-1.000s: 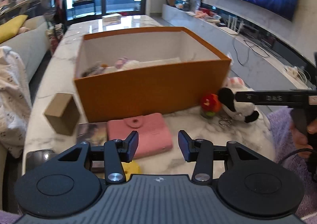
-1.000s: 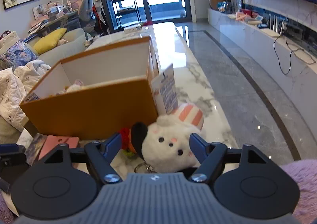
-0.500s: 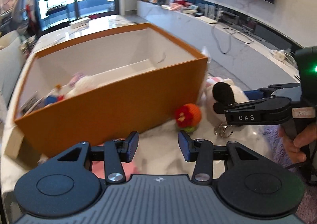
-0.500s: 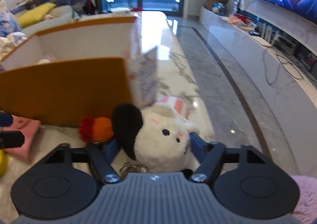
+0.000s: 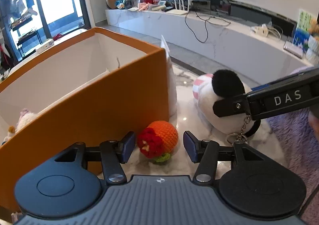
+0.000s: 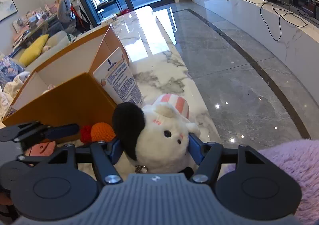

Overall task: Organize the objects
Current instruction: 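Grasp the orange crocheted ball with the left tool while the right tool grasps the white dog plush, then lift both toys and carry them over the orange box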

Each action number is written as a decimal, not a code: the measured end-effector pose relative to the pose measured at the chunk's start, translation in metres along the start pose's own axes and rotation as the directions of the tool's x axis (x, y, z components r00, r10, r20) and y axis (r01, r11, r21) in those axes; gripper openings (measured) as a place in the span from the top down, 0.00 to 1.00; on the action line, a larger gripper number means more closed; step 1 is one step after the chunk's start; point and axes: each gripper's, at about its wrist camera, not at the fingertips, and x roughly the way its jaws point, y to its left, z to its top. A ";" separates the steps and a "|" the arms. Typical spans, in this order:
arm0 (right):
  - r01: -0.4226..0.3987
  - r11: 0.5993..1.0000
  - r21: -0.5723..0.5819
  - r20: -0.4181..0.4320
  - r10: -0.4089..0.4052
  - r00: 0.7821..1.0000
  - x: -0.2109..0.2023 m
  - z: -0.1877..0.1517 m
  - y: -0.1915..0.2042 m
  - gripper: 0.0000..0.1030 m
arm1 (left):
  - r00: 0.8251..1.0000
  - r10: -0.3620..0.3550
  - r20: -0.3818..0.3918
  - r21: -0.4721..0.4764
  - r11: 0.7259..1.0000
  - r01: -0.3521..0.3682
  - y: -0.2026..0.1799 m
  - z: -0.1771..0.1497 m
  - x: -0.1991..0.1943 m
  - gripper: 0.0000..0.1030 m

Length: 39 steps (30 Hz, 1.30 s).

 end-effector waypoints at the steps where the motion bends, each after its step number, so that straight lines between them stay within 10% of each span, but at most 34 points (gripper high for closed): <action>1: 0.001 1.000 -0.006 0.006 -0.001 1.000 0.001 -0.001 0.002 0.34 | 1.000 0.011 -0.003 0.014 1.000 -0.011 -0.004 0.001 0.003 0.40; 18: 0.056 0.993 -0.101 0.048 -0.051 0.998 0.006 -0.010 0.015 0.33 | 0.999 0.050 -0.022 -0.024 0.998 -0.050 -0.013 -0.012 0.008 0.46; 39: -0.026 0.990 -0.139 0.197 0.053 0.979 -0.082 0.012 0.052 0.37 | 0.977 0.040 0.208 -0.299 0.954 0.025 0.051 -0.001 -0.138 0.46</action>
